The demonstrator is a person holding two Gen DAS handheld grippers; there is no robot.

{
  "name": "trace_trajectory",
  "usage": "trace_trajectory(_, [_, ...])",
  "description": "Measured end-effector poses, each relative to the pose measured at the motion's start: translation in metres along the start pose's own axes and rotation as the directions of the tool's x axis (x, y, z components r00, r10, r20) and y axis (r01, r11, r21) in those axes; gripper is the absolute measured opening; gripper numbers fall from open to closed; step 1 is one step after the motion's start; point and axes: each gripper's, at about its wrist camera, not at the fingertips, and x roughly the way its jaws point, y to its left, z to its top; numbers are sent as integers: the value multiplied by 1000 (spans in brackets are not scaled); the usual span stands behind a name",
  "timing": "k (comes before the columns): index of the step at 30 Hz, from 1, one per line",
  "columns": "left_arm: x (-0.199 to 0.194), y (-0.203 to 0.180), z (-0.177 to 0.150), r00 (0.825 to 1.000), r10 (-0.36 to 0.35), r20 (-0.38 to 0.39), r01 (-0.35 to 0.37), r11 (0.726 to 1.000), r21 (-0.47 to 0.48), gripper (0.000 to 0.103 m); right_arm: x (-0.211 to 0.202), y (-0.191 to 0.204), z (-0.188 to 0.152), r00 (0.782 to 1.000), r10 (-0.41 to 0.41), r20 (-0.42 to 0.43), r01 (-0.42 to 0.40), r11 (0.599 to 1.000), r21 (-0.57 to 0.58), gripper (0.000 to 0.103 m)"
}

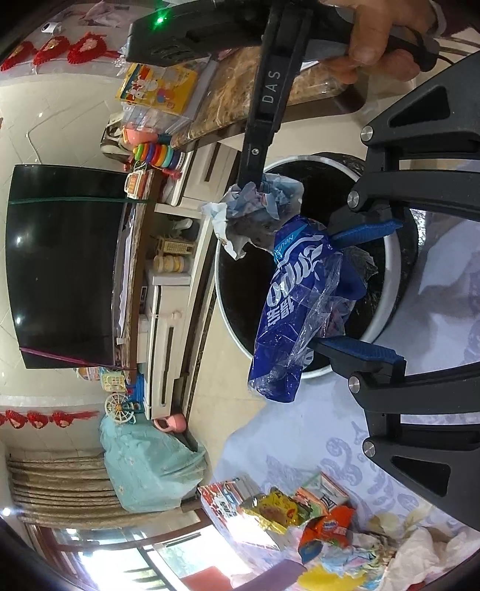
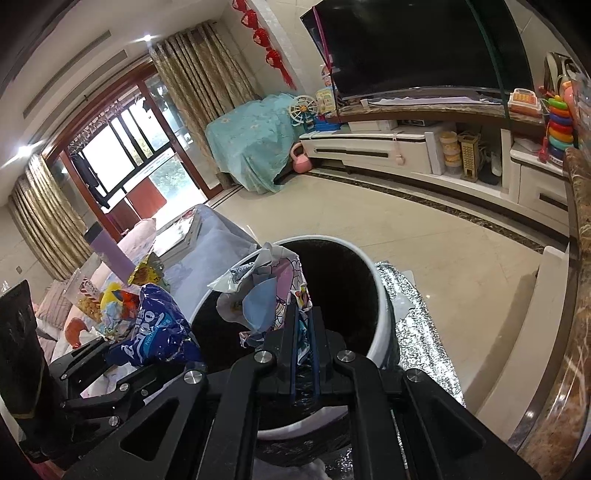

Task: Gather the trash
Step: 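Carry both held wrappers over the black-and-white trash bin, then open both tools to drop the wrappers into the bin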

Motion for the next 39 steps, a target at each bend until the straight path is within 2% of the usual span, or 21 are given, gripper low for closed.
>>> trace_trajectory(6, [9, -1, 2, 1000, -10, -19, 10, 1000, -1, 47, 3, -5, 3, 1000, -8, -3, 8, 1000, -1, 5])
trace_trajectory(9, [15, -3, 6, 1000, -8, -29, 9, 1000, 6, 52, 6, -6, 5, 1000, -20, -7, 20, 1000, -6, 5])
trace_trajectory(10, [17, -3, 7, 999, -7, -37, 7, 1000, 4, 56, 7, -6, 5, 1000, -21, -10, 21, 1000, -5, 9])
trace_trajectory(13, [23, -1, 10, 998, -1, -60, 0, 1000, -17, 65, 9, -9, 7, 999, -28, -23, 28, 1000, 2, 12])
trace_trajectory(14, [24, 1, 10, 998, -4, -64, 2, 1000, -31, 66, 8, -10, 7, 999, -28, -26, 29, 1000, 10, 13])
trace_trajectory(15, [23, 3, 10, 998, -6, -65, 3, 999, -40, 66, 8, -11, 8, 999, -28, -25, 28, 999, 16, 19])
trace_trajectory(16, [22, 4, 10, 998, -8, -65, 5, 999, -49, 68, 6, -12, 8, 999, -26, -22, 26, 999, 22, 32])
trace_trajectory(18, [20, 9, 8, 998, -8, -67, 3, 997, -71, 72, 3, -14, 8, 1000, -25, -8, 25, 999, 27, 52])
trace_trajectory(21, [12, 13, 2, 998, -1, -58, -4, 996, -94, 72, -1, -14, 7, 1000, -24, 6, 23, 999, 38, 52])
trace_trajectory(23, [3, 16, -3, 999, 6, -48, -11, 994, -110, 72, -5, -13, 5, 1000, -18, 17, 17, 999, 48, 57])
trace_trajectory(25, [-6, 17, -11, 999, 11, -37, -16, 992, -124, 72, -7, -10, 4, 999, -16, 31, 14, 999, 50, 69])
trace_trajectory(31, [-42, 29, -48, 998, 54, -29, -58, 980, -191, 73, -14, 14, -6, 999, 22, 49, -24, 999, 35, 84])
trace_trajectory(39, [-95, 40, -101, 991, 129, -42, -135, 956, -260, 73, -8, 55, -28, 994, 105, -2, -105, 994, 18, 90])
